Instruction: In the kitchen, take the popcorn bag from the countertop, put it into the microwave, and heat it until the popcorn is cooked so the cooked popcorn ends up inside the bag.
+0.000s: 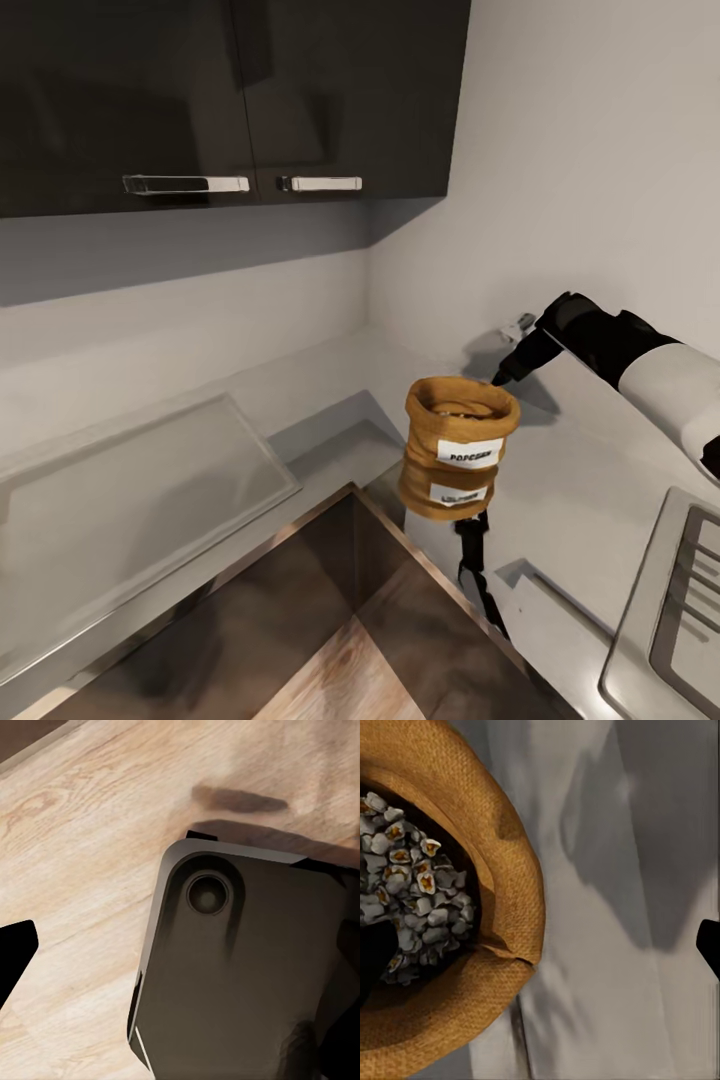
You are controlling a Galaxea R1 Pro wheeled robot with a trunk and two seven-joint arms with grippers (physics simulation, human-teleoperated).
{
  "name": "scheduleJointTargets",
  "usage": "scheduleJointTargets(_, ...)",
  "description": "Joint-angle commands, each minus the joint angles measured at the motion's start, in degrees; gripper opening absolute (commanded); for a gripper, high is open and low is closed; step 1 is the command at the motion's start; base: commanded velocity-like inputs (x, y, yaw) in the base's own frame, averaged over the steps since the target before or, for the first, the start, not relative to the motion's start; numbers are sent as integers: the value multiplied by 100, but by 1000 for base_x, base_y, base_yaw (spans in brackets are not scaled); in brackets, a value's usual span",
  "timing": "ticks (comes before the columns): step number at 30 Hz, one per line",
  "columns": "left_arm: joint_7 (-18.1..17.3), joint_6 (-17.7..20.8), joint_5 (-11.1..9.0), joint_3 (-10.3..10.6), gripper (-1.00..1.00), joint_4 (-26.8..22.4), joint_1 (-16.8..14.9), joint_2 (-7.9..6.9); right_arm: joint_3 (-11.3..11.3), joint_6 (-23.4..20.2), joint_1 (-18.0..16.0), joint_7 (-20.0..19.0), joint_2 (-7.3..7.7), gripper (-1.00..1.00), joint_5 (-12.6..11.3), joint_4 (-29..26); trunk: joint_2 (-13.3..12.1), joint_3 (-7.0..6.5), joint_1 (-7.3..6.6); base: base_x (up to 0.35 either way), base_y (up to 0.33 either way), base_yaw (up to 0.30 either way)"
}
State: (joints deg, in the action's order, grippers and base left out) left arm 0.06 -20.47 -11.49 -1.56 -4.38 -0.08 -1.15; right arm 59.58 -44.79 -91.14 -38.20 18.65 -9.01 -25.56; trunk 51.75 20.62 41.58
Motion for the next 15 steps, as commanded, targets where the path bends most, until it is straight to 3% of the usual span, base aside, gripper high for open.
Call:
scheduleJointTargets(1,2,-12,-6,-12,100,-2,-1,1,41,-32,-11,16,7,100,-49,-12,5,7,1,28,0,0)
scheduleJointTargets(15,3,-12,-11,-20,100,-1,-1,1,34,-10,-10,23,-19,100,-31,-11,5,7,1,99,29,0)
